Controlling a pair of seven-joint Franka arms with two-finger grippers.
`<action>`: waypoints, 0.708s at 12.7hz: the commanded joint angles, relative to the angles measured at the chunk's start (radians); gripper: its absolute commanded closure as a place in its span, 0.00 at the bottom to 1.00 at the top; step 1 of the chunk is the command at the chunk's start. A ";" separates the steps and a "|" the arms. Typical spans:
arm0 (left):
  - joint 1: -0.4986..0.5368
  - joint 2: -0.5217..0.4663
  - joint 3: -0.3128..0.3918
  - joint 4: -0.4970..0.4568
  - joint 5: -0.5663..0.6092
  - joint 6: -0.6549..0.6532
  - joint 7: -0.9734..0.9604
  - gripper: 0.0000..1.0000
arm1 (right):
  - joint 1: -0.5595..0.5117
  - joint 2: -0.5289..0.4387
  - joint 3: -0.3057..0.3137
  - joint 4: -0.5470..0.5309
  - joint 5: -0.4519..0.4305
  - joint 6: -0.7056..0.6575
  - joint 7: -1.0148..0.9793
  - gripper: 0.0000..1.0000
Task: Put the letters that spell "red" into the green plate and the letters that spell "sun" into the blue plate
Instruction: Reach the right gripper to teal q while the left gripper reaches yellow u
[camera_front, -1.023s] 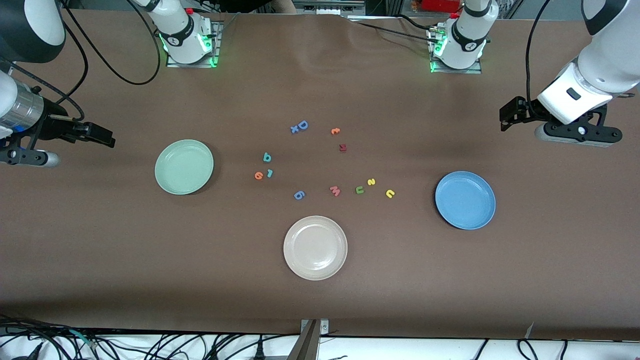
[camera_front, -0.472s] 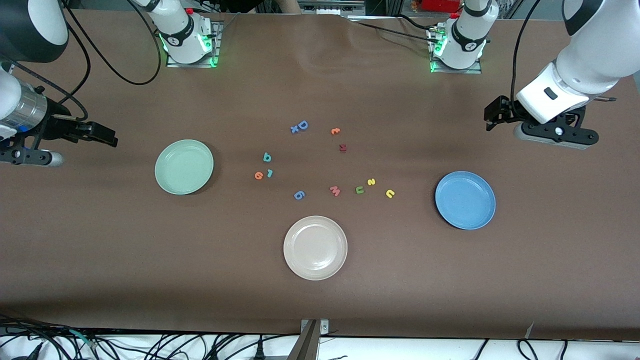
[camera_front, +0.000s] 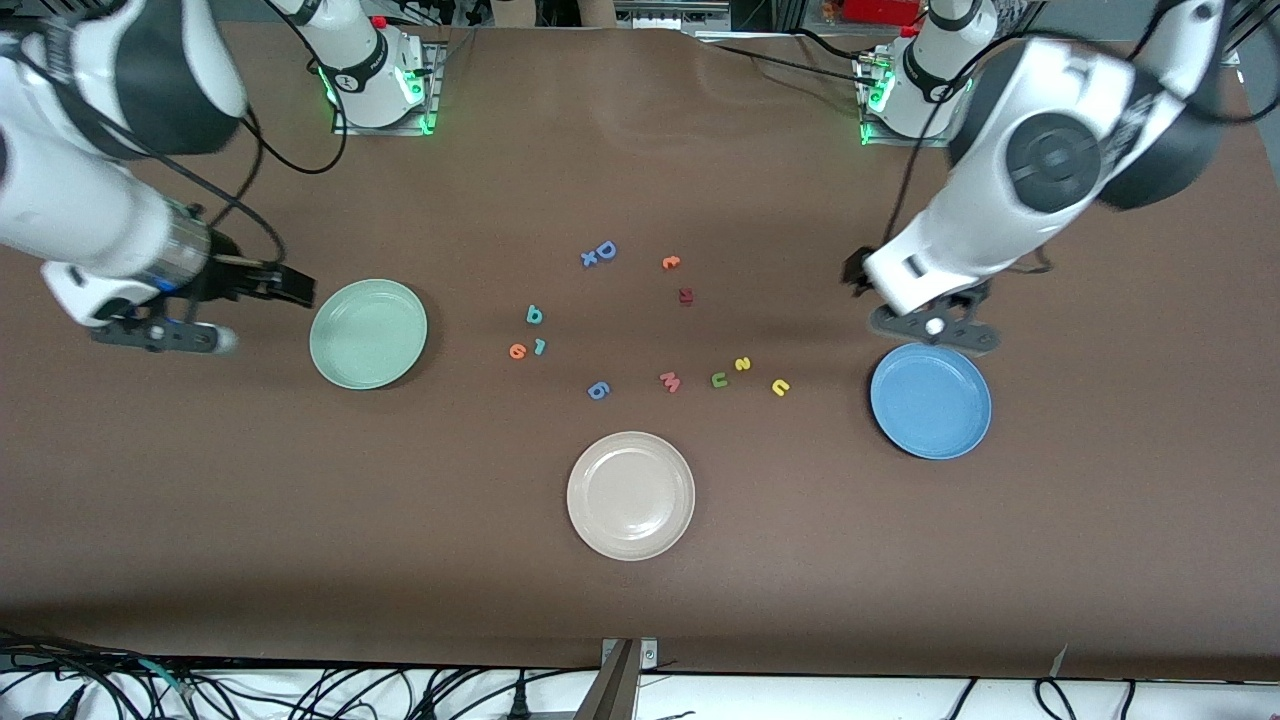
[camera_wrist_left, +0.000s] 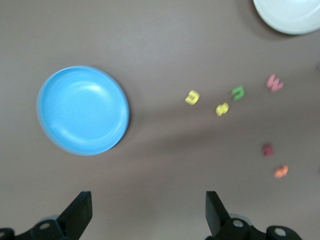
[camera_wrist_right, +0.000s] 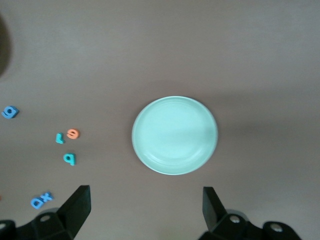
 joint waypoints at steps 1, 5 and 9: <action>-0.027 0.104 0.005 0.054 0.007 0.058 -0.093 0.00 | 0.069 0.056 -0.004 -0.001 0.071 0.059 0.108 0.01; -0.032 0.219 0.002 0.036 -0.006 0.164 -0.204 0.00 | 0.182 0.180 -0.004 -0.011 0.134 0.220 0.257 0.01; -0.030 0.267 0.000 -0.091 -0.007 0.346 -0.263 0.00 | 0.255 0.280 -0.004 -0.027 0.136 0.298 0.346 0.03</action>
